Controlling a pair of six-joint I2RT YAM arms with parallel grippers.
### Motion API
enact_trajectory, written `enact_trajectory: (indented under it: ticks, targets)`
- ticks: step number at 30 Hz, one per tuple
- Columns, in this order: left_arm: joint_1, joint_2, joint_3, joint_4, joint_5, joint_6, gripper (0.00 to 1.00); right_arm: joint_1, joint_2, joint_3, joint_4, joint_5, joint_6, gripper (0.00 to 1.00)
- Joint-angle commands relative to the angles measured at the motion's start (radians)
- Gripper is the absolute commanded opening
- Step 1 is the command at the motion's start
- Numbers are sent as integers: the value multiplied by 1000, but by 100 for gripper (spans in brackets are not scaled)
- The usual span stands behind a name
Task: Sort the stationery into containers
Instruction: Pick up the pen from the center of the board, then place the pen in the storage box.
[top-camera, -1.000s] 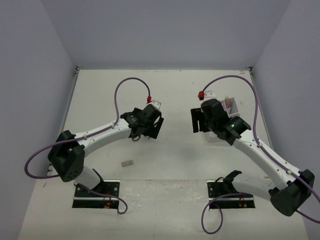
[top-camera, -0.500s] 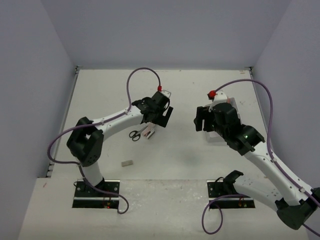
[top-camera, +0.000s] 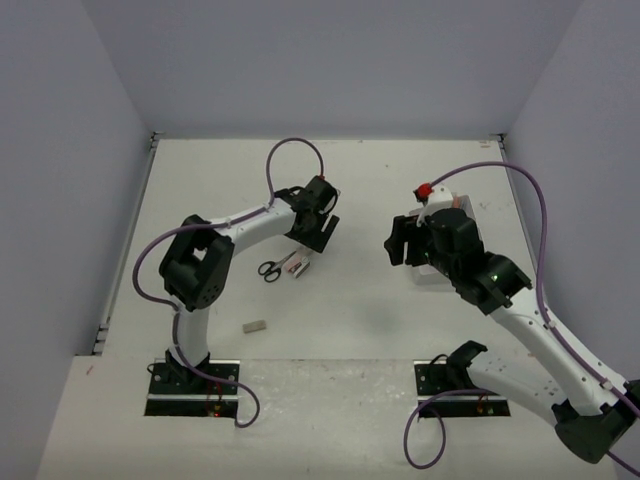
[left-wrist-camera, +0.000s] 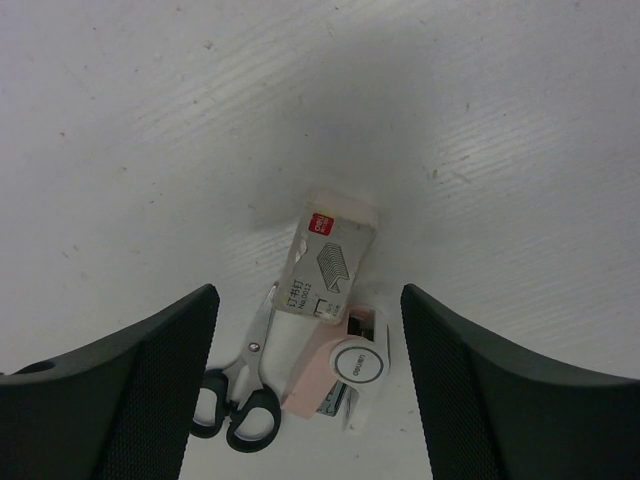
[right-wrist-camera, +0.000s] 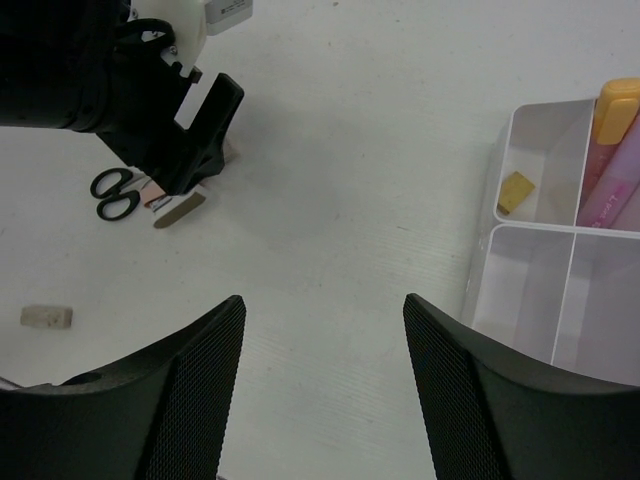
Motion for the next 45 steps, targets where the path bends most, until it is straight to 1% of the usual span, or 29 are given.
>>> enact_trajectory:
  ticks: [1,3,6,7,8,9,11,12,14,17,19,20,22,25,26,29,32,36,37,39,42,45]
  targets:
    - [6,43,2,14,81,53,72,2,-20,-15,55,-76,-11,66]
    - [7,62,4,25,91,57,69,3,-20,-15,60,-93,-14,65]
    - [7,102,13,33,89,46,56,3,-27,-16,62,-102,-20,64]
    - [7,114,12,36,87,44,49,3,-30,-17,64,-106,-20,64]
    - [8,122,11,38,83,38,39,2,-33,-20,67,-112,-21,64]
    - [7,132,7,42,73,32,25,2,-35,-25,75,-119,-21,63]
    - [6,132,-1,45,69,24,2,2,-42,-33,88,-129,-17,63]
    - [6,125,-3,46,67,18,0,2,-43,-38,98,-130,-14,62]
    - [6,87,-32,74,65,7,0,2,-49,-41,103,-118,-2,61]
    - [0,-21,-92,154,90,2,0,-1,-64,-38,104,-103,20,61]
    - [-14,-109,-164,252,100,-8,0,-4,-84,-33,105,-120,37,62]
    - [-34,-185,-239,354,118,-10,0,-7,-103,-31,105,-137,48,63]
    - [-86,-279,-346,515,137,0,0,-11,-118,-23,105,-189,68,63]
    - [-176,-356,-420,657,123,19,0,-12,-118,-2,98,-257,90,63]
    - [-204,-375,-434,708,124,28,0,-13,-115,8,92,-265,100,63]
    - [-240,-405,-452,781,134,35,0,-13,-111,30,74,-249,129,63]
    - [-256,-448,-478,859,154,26,0,-16,-112,39,38,-180,157,61]
    - [-267,-572,-608,1059,246,12,0,-18,-127,24,26,-200,195,59]
    - [-268,-579,-641,1106,273,9,0,-18,-132,18,30,-206,204,58]
    - [-270,-641,-721,1226,351,6,0,-16,-142,-3,60,-213,233,56]
    - [-273,-661,-775,1311,394,-7,0,-16,-105,2,57,-254,247,54]
    - [-283,-658,-777,1324,432,0,0,-15,-38,21,38,-279,246,54]
